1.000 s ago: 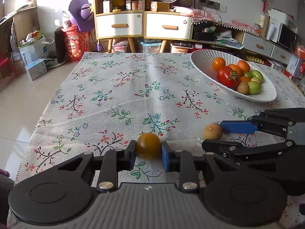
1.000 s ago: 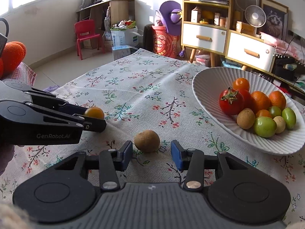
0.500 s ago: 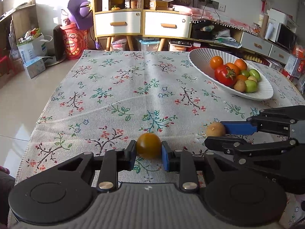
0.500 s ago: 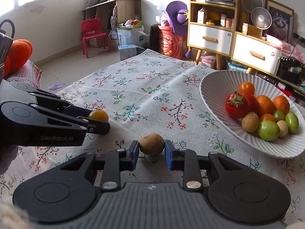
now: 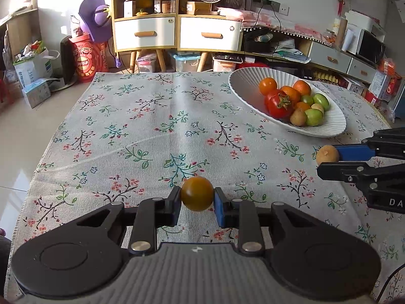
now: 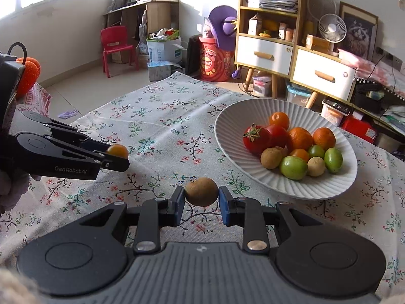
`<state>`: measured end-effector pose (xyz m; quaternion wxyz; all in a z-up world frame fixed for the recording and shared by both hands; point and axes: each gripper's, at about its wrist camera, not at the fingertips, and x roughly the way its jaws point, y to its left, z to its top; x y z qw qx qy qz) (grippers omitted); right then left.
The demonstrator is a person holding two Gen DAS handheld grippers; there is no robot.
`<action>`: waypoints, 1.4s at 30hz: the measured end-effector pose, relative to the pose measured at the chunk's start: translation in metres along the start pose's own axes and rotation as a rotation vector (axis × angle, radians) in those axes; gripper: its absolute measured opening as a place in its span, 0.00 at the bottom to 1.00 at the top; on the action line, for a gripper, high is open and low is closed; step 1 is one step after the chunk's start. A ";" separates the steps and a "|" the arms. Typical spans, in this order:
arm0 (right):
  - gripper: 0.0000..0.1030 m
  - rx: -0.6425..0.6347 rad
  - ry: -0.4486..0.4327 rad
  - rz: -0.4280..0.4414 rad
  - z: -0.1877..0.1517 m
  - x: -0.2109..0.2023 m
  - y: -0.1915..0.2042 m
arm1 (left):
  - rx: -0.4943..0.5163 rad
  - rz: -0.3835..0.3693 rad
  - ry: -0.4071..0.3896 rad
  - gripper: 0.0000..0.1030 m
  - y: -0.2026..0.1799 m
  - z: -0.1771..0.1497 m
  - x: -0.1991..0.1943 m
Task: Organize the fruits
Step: 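Carry the yellow tomato with the left tool over the bowl while the right tool carries the kiwi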
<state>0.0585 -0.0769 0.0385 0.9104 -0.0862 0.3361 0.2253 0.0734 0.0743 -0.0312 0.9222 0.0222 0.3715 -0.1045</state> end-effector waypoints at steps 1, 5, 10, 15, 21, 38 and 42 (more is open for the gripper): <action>0.25 0.002 0.000 -0.008 0.000 -0.001 -0.004 | 0.003 -0.004 -0.002 0.15 -0.003 0.001 0.000; 0.26 0.013 -0.013 -0.030 0.002 -0.006 -0.017 | 0.015 -0.020 -0.008 0.15 -0.015 0.007 -0.002; 0.26 0.044 -0.034 -0.043 0.003 -0.010 -0.030 | 0.046 -0.041 -0.019 0.15 -0.035 0.016 -0.002; 0.26 0.077 -0.052 -0.047 0.000 -0.013 -0.043 | 0.067 -0.063 -0.025 0.15 -0.051 0.022 0.000; 0.26 0.094 -0.071 -0.056 0.004 -0.013 -0.057 | 0.077 -0.084 -0.033 0.15 -0.072 0.031 0.008; 0.26 0.139 -0.063 -0.094 0.009 -0.001 -0.100 | -0.004 -0.059 -0.073 0.15 -0.071 0.074 0.030; 0.26 0.157 -0.059 -0.087 0.009 0.001 -0.105 | -0.009 -0.060 -0.071 0.15 -0.070 0.089 0.041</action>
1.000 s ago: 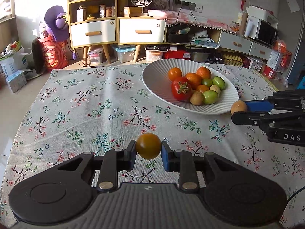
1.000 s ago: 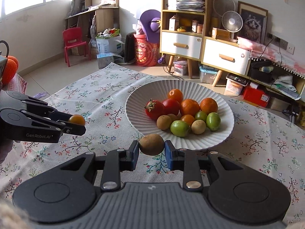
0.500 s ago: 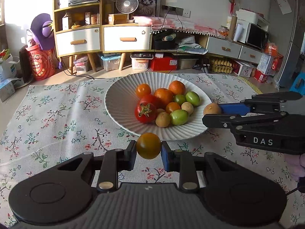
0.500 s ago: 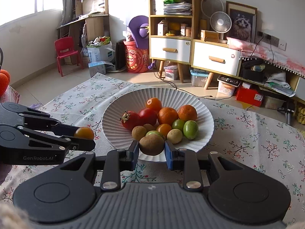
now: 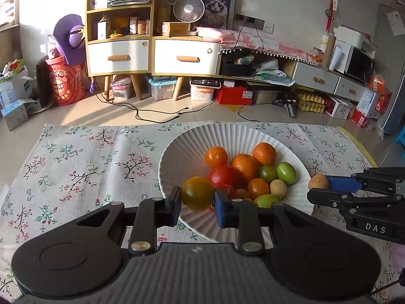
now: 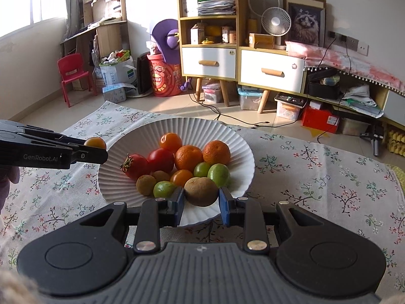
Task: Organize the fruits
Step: 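Carry the yellow tomato with the left tool over the bowl while the right tool carries the kiwi, then release the yellow tomato from the left tool into the bowl while the right tool releases the kiwi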
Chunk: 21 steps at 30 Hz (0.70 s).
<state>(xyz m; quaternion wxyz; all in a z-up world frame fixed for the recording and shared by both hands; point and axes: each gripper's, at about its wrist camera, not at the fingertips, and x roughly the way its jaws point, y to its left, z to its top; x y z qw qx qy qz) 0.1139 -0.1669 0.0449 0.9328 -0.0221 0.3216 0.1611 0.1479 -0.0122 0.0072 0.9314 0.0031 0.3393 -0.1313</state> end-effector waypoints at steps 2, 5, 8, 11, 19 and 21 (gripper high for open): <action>0.26 -0.001 0.006 -0.003 -0.001 0.002 -0.002 | -0.021 -0.016 0.005 0.15 0.001 0.006 0.008; 0.26 0.004 0.017 -0.004 -0.003 0.004 -0.004 | -0.055 -0.024 0.016 0.15 0.003 0.011 0.020; 0.26 0.000 0.024 -0.002 -0.005 0.004 -0.002 | -0.083 -0.032 0.033 0.15 0.004 0.013 0.032; 0.26 -0.005 0.029 0.003 -0.006 0.004 -0.001 | -0.097 -0.028 0.052 0.15 0.006 0.016 0.042; 0.26 -0.013 0.028 0.005 -0.006 0.006 -0.001 | -0.085 -0.016 0.057 0.15 0.005 0.013 0.049; 0.26 -0.013 0.029 0.005 -0.006 0.006 -0.001 | -0.085 -0.020 0.059 0.16 0.006 0.015 0.049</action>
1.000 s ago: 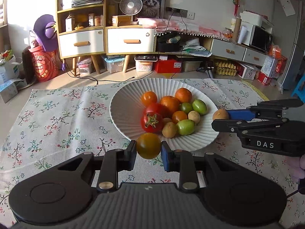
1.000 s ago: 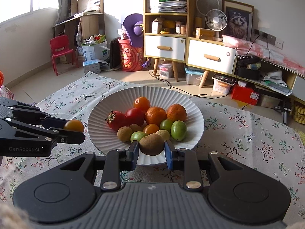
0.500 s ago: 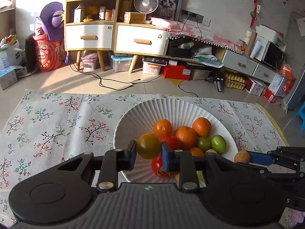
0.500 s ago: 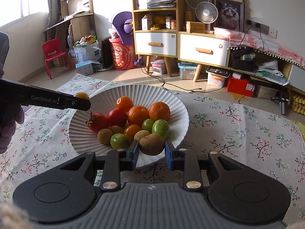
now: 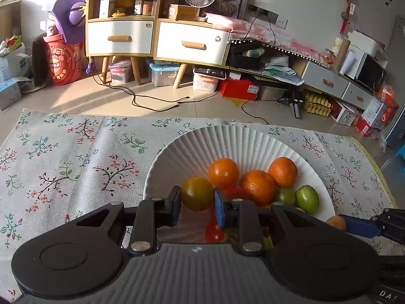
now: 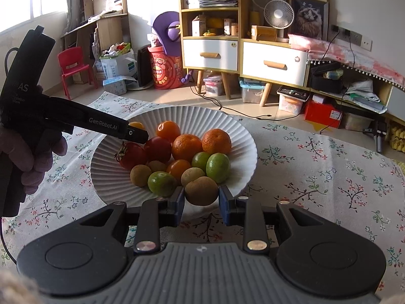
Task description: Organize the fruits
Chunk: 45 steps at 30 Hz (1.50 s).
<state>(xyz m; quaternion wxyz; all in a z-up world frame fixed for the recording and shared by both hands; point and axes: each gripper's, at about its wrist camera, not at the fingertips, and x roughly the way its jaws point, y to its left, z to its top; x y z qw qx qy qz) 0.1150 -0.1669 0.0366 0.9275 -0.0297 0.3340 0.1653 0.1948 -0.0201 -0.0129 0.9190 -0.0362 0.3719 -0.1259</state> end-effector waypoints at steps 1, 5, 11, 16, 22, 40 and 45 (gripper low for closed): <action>0.26 0.002 0.000 0.001 0.000 0.000 0.000 | 0.001 -0.001 0.001 0.16 0.000 0.000 0.000; 0.26 -0.001 0.000 0.001 0.002 0.001 0.001 | 0.021 0.000 -0.002 0.16 0.000 0.001 0.000; 0.33 0.003 -0.009 -0.001 0.003 -0.002 0.001 | 0.031 -0.007 -0.004 0.28 -0.002 0.001 -0.007; 0.45 0.046 -0.019 -0.011 0.005 -0.010 -0.001 | 0.075 0.000 -0.013 0.41 -0.007 -0.003 -0.022; 0.60 0.074 -0.029 -0.035 0.003 -0.022 -0.002 | 0.104 0.027 -0.005 0.54 -0.007 -0.015 -0.040; 0.89 0.211 0.042 -0.147 -0.016 -0.061 0.013 | 0.056 0.137 0.035 0.92 -0.017 -0.067 -0.111; 0.99 0.240 0.087 -0.212 -0.022 -0.067 0.020 | 0.043 0.163 0.074 0.92 -0.021 -0.078 -0.121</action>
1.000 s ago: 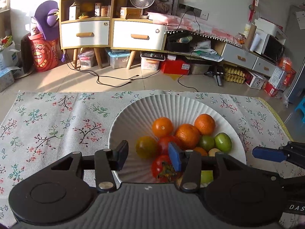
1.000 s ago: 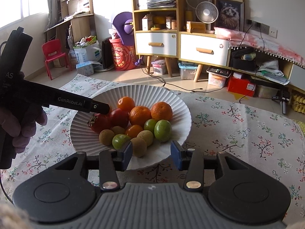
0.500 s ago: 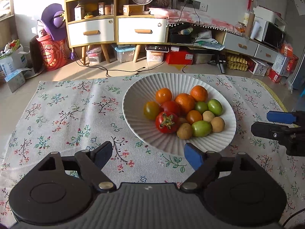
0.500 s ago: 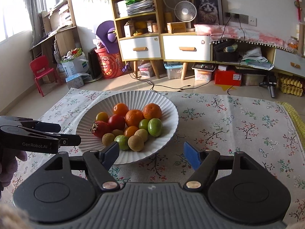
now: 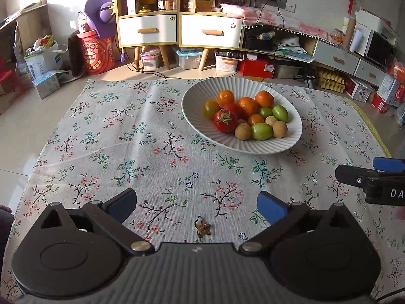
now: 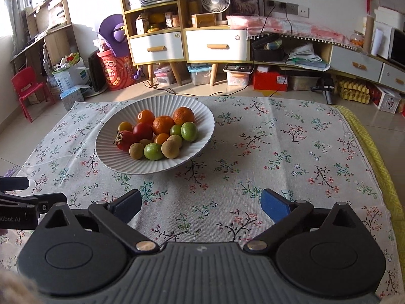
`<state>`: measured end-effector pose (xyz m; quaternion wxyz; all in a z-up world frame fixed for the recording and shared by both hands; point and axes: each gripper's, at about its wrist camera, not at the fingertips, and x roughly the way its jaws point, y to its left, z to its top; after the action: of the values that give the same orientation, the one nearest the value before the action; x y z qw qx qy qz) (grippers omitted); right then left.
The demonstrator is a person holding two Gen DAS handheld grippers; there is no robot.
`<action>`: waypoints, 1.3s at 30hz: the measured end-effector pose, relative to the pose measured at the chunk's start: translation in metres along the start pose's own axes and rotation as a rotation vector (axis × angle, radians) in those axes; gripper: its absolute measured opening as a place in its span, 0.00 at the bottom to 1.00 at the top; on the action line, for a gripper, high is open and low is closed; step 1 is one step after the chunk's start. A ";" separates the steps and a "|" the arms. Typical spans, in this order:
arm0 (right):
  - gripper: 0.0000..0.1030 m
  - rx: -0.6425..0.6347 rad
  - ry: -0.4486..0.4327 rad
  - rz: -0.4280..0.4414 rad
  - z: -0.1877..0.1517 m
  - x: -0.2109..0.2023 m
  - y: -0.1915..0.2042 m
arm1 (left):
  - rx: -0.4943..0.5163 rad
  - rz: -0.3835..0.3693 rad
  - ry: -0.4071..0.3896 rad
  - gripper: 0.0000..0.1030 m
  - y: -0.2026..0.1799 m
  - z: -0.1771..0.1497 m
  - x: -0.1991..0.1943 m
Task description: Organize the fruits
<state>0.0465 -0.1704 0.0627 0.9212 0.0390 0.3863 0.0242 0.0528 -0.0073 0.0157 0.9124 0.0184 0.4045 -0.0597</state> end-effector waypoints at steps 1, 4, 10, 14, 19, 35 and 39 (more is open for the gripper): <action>0.99 0.004 0.010 -0.008 -0.003 -0.001 0.001 | 0.017 0.008 0.002 0.92 -0.003 -0.002 -0.002; 0.99 0.014 0.026 -0.026 -0.011 -0.006 0.003 | 0.035 0.048 -0.006 0.92 -0.007 -0.011 -0.007; 0.99 -0.009 0.028 -0.051 -0.016 -0.012 0.008 | -0.004 0.051 0.042 0.92 -0.006 -0.022 -0.005; 0.99 -0.035 0.044 -0.043 -0.019 -0.009 0.013 | 0.004 0.077 0.035 0.92 -0.010 -0.028 -0.006; 0.99 -0.065 0.061 -0.052 -0.023 -0.005 0.021 | -0.007 0.085 0.040 0.92 -0.009 -0.030 -0.004; 0.99 -0.093 0.076 -0.050 -0.028 -0.004 0.029 | 0.003 0.072 0.036 0.92 -0.014 -0.032 -0.008; 0.99 -0.101 0.075 -0.047 -0.028 -0.005 0.031 | -0.002 0.069 0.031 0.92 -0.014 -0.031 -0.010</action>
<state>0.0225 -0.1389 0.0496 0.9072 -0.0175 0.4197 0.0233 0.0215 -0.0174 0.0019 0.9076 0.0322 0.4178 -0.0274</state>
